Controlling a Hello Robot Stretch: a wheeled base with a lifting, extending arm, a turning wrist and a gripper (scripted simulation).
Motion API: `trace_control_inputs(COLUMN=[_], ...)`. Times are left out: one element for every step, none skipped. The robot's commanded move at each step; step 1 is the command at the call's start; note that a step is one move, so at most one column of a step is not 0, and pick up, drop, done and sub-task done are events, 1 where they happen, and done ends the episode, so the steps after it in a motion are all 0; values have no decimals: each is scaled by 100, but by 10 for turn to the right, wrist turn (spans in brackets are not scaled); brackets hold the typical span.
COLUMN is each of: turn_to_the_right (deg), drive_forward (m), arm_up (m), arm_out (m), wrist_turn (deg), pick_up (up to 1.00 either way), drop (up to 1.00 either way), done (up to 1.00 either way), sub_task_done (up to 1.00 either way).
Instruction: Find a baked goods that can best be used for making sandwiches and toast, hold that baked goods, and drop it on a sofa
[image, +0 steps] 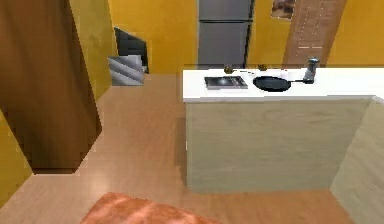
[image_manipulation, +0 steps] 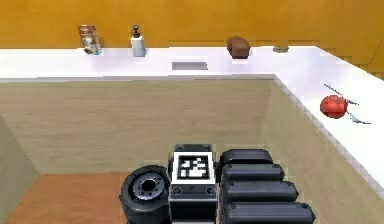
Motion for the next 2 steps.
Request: trace_control_inputs(turn_to_the_right=[-450,-390], drive_forward=[0,0], arm_up=[0,0], arm_out=[0,0], wrist_turn=[0,0], pick_up=[0,0], drop=[0,0], done=[0,0], sub_task_done=[0,0])
